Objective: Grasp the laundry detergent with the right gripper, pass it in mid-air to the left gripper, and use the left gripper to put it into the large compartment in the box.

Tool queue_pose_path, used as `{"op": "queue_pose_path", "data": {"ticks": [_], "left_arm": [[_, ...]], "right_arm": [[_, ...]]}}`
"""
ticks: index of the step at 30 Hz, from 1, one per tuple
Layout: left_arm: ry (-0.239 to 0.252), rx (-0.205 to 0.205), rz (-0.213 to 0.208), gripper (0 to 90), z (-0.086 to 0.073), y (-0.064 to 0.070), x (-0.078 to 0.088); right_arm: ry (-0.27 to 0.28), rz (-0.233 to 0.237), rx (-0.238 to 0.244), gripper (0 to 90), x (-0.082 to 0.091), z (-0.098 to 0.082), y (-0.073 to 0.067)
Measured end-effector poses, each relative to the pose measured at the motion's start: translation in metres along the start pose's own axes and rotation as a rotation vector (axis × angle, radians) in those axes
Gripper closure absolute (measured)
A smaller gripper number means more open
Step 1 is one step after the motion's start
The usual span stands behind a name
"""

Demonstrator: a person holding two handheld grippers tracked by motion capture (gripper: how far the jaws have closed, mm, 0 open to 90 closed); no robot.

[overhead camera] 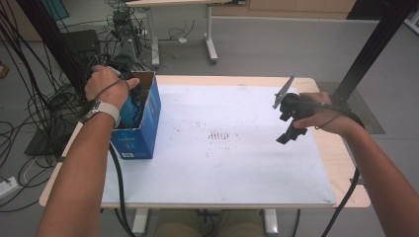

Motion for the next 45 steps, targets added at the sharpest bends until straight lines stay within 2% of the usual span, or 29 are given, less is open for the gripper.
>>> {"op": "queue_pose_path", "data": {"ticks": [11, 27, 42, 45], "left_arm": [[-0.014, -0.015, 0.002, 37.9, -0.006, -0.001, -0.015], [-0.005, -0.023, -0.001, 37.9, -0.011, -0.002, -0.034], [-0.034, -0.034, 0.0, 37.9, -0.02, -0.001, -0.054], [-0.02, -0.039, -0.003, 37.9, -0.019, -0.001, -0.057]], "right_arm": [[-0.001, 0.004, -0.011, 8.1, -0.003, -0.002, -0.001], [-0.006, 0.007, -0.018, 8.1, -0.007, -0.005, 0.0], [-0.003, 0.011, -0.025, 8.1, -0.008, -0.009, 0.0], [-0.005, 0.009, -0.026, 8.1, -0.008, -0.009, 0.0]]}}
Point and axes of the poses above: each handheld gripper's, and its own axes: x roughly backward along the jaws, z roughly out of its top, y roughly to its right, the point moved 10 cm from there along -x, roughly forward along the jaws, and after that the axes turned 12 degrees about y, right-handed, at the moved point
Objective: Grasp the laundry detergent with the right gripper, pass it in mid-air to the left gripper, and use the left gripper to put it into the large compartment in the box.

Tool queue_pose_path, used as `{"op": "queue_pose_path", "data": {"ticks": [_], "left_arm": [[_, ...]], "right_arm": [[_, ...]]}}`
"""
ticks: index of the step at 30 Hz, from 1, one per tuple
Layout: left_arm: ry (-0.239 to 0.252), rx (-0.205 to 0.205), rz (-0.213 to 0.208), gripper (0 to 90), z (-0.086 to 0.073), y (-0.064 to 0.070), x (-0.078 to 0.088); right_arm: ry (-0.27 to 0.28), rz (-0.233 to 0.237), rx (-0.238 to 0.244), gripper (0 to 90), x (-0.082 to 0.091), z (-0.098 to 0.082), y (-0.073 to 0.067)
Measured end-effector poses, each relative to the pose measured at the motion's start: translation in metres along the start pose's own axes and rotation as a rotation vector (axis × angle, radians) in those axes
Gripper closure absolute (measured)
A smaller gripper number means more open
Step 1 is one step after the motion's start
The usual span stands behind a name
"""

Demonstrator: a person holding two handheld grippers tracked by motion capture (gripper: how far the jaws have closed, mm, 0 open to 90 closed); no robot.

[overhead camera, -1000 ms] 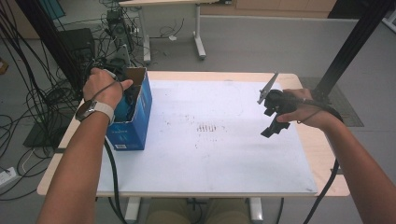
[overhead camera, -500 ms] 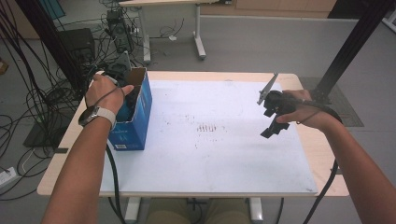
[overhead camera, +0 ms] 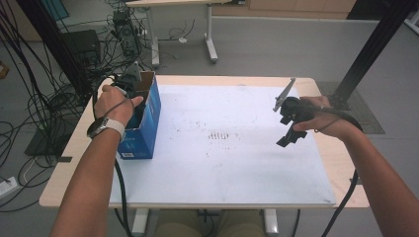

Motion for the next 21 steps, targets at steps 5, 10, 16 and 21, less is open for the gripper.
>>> {"op": "queue_pose_path", "data": {"ticks": [5, 10, 16, 21], "left_arm": [[-0.009, 0.007, -0.005, 37.9, -0.0011, -0.0015, -0.0005], [-0.011, 0.005, -0.003, 37.9, -0.0013, -0.0014, -0.0007], [-0.015, 0.002, -0.002, 37.9, -0.0019, -0.0013, -0.0007], [-0.015, 0.004, -0.003, 37.8, -0.0022, -0.0021, -0.0009]], "right_arm": [[0.004, 0.001, -0.007, 8.0, -0.0006, 0.0, -0.0001], [0.004, -0.002, -0.008, 8.0, 0.001, -0.0007, -0.0009], [0.006, -0.009, -0.008, 7.9, 0.0037, -0.0021, -0.0013], [0.005, -0.01, -0.011, 7.9, 0.0038, -0.003, -0.0015]]}}
Point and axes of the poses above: each handheld gripper's, and its own axes: x roughly backward along the jaws, z roughly out of its top, y roughly to its right, the point moved 10 cm from there along -x, roughly forward along the jaws, and after that the axes turned 12 degrees about y, right-handed, at the moved point
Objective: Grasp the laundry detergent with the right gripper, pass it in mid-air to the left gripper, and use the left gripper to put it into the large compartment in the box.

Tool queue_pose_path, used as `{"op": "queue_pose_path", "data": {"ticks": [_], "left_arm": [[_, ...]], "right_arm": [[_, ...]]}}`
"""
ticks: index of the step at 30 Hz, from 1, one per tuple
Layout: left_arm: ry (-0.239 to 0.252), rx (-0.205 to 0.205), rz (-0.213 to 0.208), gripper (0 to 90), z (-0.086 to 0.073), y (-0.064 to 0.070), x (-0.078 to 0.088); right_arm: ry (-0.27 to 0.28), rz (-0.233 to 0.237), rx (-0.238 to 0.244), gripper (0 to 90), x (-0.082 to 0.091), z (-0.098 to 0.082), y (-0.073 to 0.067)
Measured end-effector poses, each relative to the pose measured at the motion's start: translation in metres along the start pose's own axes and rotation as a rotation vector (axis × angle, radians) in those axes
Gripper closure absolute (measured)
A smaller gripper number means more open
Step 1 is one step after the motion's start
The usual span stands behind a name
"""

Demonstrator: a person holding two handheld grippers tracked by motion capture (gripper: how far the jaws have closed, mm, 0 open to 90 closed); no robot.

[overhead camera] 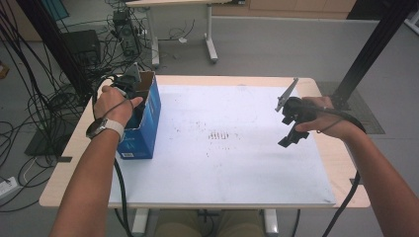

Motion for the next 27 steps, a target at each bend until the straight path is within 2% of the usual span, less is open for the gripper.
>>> {"op": "queue_pose_path", "data": {"ticks": [27], "left_arm": [[-0.002, 0.002, 0.0, 37.8, -0.0006, -0.0008, -0.0002]], "right_arm": [[0.003, -0.004, 0.003, 7.9, 0.0021, 0.0007, 0.0003]]}}
Point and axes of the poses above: each handheld gripper's, and its own axes: x roughly backward along the jaws, z roughly out of its top, y roughly to its right, the point moved 10 cm from there along -x, roughly forward along the jaws, and after that the axes turned 12 degrees about y, right-handed, at the moved point
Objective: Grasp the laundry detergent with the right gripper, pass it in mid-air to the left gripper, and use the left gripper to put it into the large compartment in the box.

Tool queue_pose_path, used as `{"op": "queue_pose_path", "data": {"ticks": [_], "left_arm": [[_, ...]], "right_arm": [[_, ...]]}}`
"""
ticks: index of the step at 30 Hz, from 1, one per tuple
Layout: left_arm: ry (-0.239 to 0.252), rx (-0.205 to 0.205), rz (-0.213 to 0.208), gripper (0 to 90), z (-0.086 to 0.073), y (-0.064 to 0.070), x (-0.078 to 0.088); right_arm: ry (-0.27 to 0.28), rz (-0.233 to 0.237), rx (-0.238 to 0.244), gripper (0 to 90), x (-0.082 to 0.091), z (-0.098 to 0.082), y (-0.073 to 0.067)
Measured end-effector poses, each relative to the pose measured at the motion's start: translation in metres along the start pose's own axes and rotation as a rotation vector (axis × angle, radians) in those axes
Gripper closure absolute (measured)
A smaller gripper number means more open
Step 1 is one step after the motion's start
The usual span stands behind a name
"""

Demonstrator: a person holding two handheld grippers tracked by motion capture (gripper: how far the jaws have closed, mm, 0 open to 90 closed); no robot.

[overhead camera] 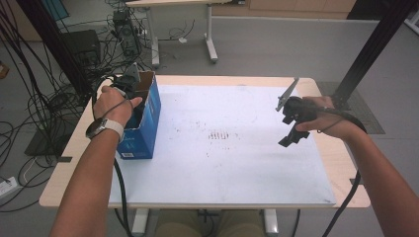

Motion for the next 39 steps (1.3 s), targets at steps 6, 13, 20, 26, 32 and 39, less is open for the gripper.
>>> {"op": "queue_pose_path", "data": {"ticks": [6, 13, 20, 26, 32, 39], "left_arm": [[0.003, 0.0, -0.002, 37.8, -0.0004, -0.0006, -0.0001], [0.003, 0.0, 0.0, 37.8, -0.0004, -0.0003, -0.0001], [0.004, -0.001, 0.0, 37.8, -0.0008, -0.0001, -0.0001], [0.004, 0.0, 0.001, 37.8, -0.001, -0.0002, -0.0001], [0.004, -0.002, 0.0, 37.8, -0.0013, -0.0006, -0.0001], [0.002, -0.002, 0.0, 37.7, -0.0015, -0.0006, 0.0]], "right_arm": [[-0.004, 0.0, 0.002, 7.9, -0.0005, -0.0003, -0.0005], [-0.003, 0.0, 0.003, 7.9, -0.0005, 0.0, -0.0012], [-0.004, -0.003, 0.001, 7.9, 0.0003, -0.0006, -0.0014], [-0.003, -0.004, 0.005, 7.9, 0.001, -0.0003, -0.0017], [-0.005, -0.004, 0.007, 7.8, 0.0011, -0.0007, -0.0014], [-0.004, -0.006, 0.004, 7.9, 0.0009, 0.0003, -0.0017]]}}
Point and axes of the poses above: each handheld gripper's, and its own axes: x roughly backward along the jaws, z roughly out of its top, y roughly to its right, the point moved 10 cm from there along -x, roughly forward along the jaws, and after that the axes turned 12 degrees about y, right-handed, at the moved point
